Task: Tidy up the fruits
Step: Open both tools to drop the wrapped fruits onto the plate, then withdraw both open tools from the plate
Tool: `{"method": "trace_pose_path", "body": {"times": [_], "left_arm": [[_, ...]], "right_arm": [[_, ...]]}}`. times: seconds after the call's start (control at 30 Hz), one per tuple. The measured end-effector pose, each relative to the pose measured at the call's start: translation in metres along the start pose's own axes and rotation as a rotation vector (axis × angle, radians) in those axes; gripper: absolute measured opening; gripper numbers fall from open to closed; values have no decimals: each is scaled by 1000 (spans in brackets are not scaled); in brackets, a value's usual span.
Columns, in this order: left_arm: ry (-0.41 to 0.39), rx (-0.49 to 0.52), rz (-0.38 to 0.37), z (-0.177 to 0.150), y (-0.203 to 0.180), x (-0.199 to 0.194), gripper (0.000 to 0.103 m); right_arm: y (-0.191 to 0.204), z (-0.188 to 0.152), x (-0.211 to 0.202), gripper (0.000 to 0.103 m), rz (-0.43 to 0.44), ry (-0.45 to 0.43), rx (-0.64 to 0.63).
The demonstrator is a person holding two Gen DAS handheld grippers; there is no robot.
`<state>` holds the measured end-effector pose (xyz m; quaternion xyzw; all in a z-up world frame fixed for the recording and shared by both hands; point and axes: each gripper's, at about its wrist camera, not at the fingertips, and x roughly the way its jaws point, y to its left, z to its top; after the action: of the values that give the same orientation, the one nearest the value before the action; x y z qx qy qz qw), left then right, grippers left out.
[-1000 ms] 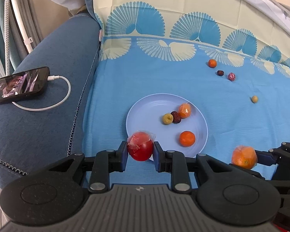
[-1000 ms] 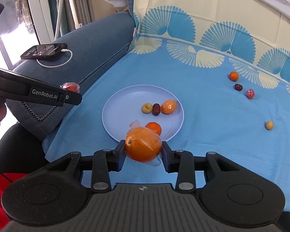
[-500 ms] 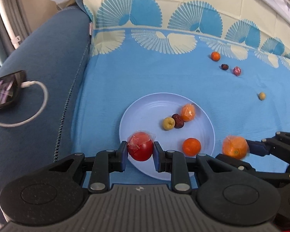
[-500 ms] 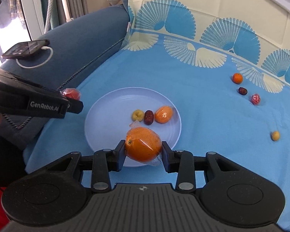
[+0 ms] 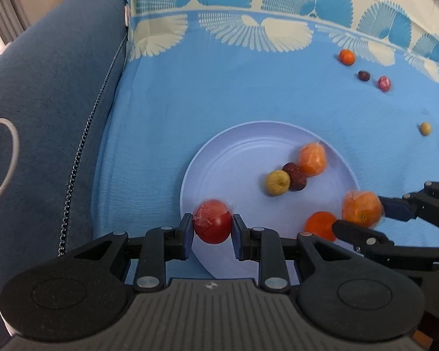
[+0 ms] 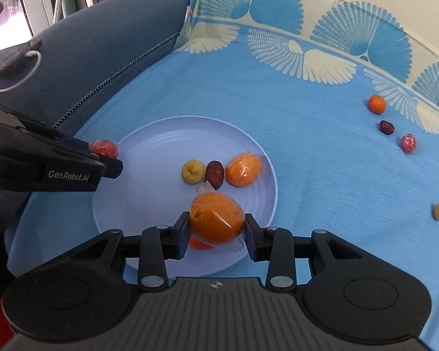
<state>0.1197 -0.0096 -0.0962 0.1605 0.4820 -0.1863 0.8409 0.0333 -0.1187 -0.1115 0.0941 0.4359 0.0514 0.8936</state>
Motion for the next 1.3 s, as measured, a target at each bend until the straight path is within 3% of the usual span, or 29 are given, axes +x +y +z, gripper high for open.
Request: {"method": "trace_pose_path", "body": {"times": [0.07, 0.13, 0.17, 0.2, 0.23, 0.27, 0.33, 0.6, 0.73, 0.93, 1.3], "left_arm": [[6, 4, 8, 1, 1, 6, 30], [2, 4, 22, 3, 2, 8, 38], [-7, 9, 30, 4, 3, 6, 58], [-27, 13, 39, 5, 3, 2, 84], [-57, 13, 50, 6, 5, -5, 95], [-90, 9, 61, 6, 6, -13, 102], [-125, 9, 73, 3, 9, -27, 103], [-14, -36, 65, -33, 8, -60, 103], [-10, -45, 67, -55, 1, -79, 103], [-53, -41, 90, -77, -1, -106, 103], [-130, -62, 99, -87, -4, -142, 103]], "right_arm": [[0, 2, 7, 40, 8, 5, -6], [0, 6, 12, 41, 32, 7, -14], [0, 9, 14, 46, 43, 8, -16], [1, 11, 13, 64, 46, 9, -21], [1, 12, 11, 82, 35, 8, -28], [2, 12, 8, 87, 18, 3, -35], [1, 10, -3, 90, 5, -1, -46], [10, -22, -60, 102, -23, 21, 14], [17, -36, -85, 102, -42, 10, 65], [28, -49, -117, 102, -78, -38, 44], [44, -60, -154, 102, -90, -127, 8]]}}
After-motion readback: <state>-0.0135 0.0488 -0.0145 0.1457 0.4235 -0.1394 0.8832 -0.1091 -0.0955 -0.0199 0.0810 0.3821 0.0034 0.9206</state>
